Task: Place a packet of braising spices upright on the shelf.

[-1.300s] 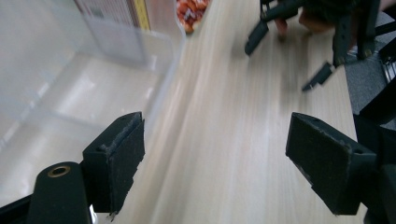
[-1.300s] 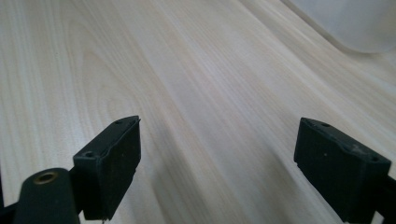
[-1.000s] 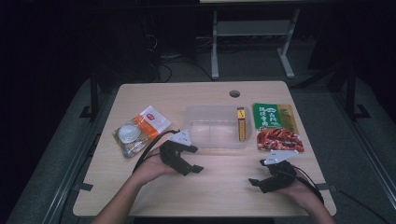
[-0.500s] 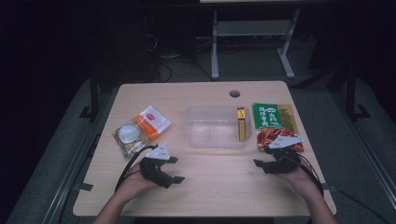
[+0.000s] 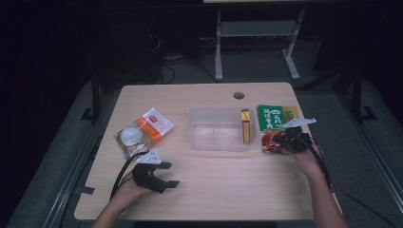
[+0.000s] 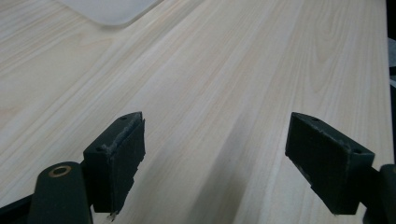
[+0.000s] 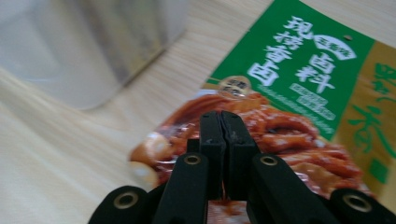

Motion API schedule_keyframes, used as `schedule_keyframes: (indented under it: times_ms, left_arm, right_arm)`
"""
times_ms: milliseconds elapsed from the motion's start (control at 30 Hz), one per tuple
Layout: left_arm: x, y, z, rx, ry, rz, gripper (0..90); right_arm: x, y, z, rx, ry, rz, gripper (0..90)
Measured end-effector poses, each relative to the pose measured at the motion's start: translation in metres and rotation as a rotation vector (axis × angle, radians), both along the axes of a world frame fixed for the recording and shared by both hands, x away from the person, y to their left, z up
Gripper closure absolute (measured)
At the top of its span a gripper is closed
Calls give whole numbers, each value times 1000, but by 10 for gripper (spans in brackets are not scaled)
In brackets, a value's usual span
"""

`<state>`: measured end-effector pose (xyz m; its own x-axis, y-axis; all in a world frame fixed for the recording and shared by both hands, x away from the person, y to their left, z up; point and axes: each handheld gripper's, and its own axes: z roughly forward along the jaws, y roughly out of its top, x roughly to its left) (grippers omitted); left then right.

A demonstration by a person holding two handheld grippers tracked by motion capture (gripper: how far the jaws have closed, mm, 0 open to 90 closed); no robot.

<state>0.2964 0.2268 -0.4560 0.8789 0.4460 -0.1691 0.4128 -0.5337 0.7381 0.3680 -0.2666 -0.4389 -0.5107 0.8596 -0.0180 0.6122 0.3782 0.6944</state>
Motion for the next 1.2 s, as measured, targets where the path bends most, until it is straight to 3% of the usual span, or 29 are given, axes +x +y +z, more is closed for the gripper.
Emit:
schedule_keyframes:
  times_ms: [267,467,600,700,1000,1200]
  left_arm:
    - [-10,13,-5,17,3,63,195]
    - [-8,19,-6,17,5,97,195]
    - [-10,21,-7,24,-2,88,196]
    - [-12,22,-9,20,16,90,197]
    - [-9,15,-11,19,27,75,197]
    - [-11,13,-11,23,28,58,197]
  right_arm:
    - [25,-18,-1,-42,14,-49,895]
    - [46,-24,-5,-82,35,-54,898]
    - [53,-26,-13,-119,53,-81,898]
    - [54,-27,-17,-111,64,-82,899]
    - [60,-21,-18,-189,135,-35,900]
    - [53,-16,-15,-228,163,23,900]
